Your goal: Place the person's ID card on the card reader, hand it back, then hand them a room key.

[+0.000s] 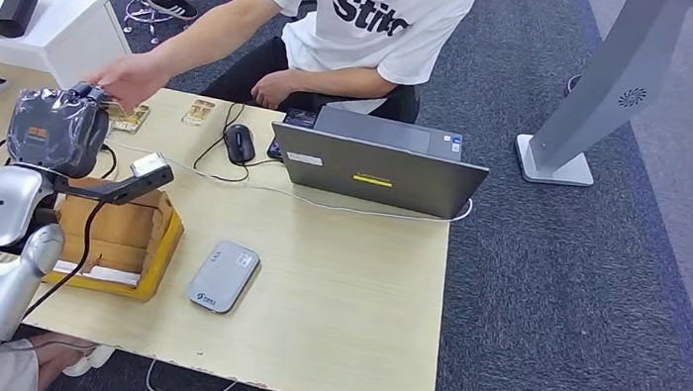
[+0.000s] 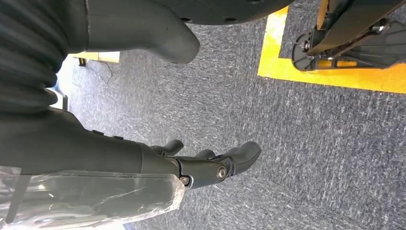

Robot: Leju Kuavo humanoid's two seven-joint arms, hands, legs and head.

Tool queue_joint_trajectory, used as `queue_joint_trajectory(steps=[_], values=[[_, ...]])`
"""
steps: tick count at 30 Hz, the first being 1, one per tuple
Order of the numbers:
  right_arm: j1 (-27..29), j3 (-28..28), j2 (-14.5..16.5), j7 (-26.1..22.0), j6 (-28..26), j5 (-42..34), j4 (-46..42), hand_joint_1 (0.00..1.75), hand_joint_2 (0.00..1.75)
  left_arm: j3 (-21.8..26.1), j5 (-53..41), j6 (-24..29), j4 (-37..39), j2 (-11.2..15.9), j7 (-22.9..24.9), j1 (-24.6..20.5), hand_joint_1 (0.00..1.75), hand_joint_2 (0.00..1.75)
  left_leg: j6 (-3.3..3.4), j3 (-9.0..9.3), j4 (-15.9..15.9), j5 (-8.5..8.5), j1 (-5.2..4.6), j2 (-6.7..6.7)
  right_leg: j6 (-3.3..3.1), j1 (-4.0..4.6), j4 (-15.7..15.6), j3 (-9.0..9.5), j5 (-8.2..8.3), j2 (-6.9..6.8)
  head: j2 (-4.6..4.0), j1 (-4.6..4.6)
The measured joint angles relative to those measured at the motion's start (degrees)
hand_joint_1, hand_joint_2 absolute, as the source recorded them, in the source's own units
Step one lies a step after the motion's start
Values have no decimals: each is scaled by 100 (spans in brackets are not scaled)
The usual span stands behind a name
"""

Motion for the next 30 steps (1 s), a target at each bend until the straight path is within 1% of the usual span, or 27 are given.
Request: queue_joint_trajectory(steps=[5, 6, 9, 10, 14, 17, 20, 22, 24, 27, 30], values=[[-6, -15, 20, 9, 0, 8, 5, 0, 175, -1, 115, -7, -2, -3, 54, -154, 175, 175, 0, 1, 0, 0, 0, 1, 0, 0, 0, 0, 0, 0, 0, -1], [-7, -25, 25, 15, 1, 6, 6, 0, 175, -2, 127, -3, -13, -19, 46, -166, 171, 175, 0, 1, 0, 0, 0, 2, 0, 0, 0, -1, 0, 1, 0, -1], [-7, -68, 31, 35, 0, 10, 9, 0, 175, -7, 130, -1, -91, -72, 44, -176, 41, 175, 0, 1, 0, 0, 0, 3, 0, 0, 0, -2, 0, 2, 0, -1], [-8, -84, 31, 37, 0, 13, 9, 0, 175, -8, 139, 0, -121, -93, 54, -178, 1, 175, 0, 1, 0, 0, 0, 3, 0, 0, 0, -2, 0, 2, 0, 0], [-12, -136, 35, 16, 0, 7, 10, 0, 175, -11, 232, 15, -246, -182, 137, -180, 0, 0, 0, 0, 1, 0, -1, 3, 0, -1, -1, -2, 0, 2, 0, 0], [-19, -167, 53, -24, -2, -19, 10, 0, 175, -12, 468, 5, -379, -232, 119, -167, 0, 0, 0, -1, 1, -1, -1, 2, 0, 0, -1, -2, 0, 2, 0, 0], [-21, -223, 78, -25, -11, -41, 10, 0, 175, -11, 823, -131, -610, -242, -35, -85, 0, 0, 0, -1, 0, -1, 0, 2, 0, 0, 0, 0, 0, 2, 0, 0], [-18, -269, 88, 7, -31, -48, 10, 0, 175, -11, 1051, -298, -827, -205, -146, 51, 0, 87, 0, -1, -1, -1, 0, 3, 0, 0, 0, 0, 0, 2, 0, 0], [-7, -314, 98, 32, -60, -69, 10, 0, 175, -11, 1259, -499, -1114, -111, -234, 262, 0, 175, 0, -2, -3, -1, 0, 5, 0, 0, 0, 0, -1, 4, 0, 0], [13, -410, 123, 26, -83, -118, 9, 0, 175, -11, 1572, -745, -1600, 95, -340, 704, 0, 175, 0, -3, -3, -3, -1, 6, 0, 0, 0, -1, -3, 6, 0, 0], [18, -515, 155, 6, -85, -151, 8, 0, 175, -6, 1902, -874, -2050, 311, -438, 1250, 0, 175, -3, -3, -5, -5, 0, 5, 0, 0, -1, -2, -8, 5, 0, 0]])
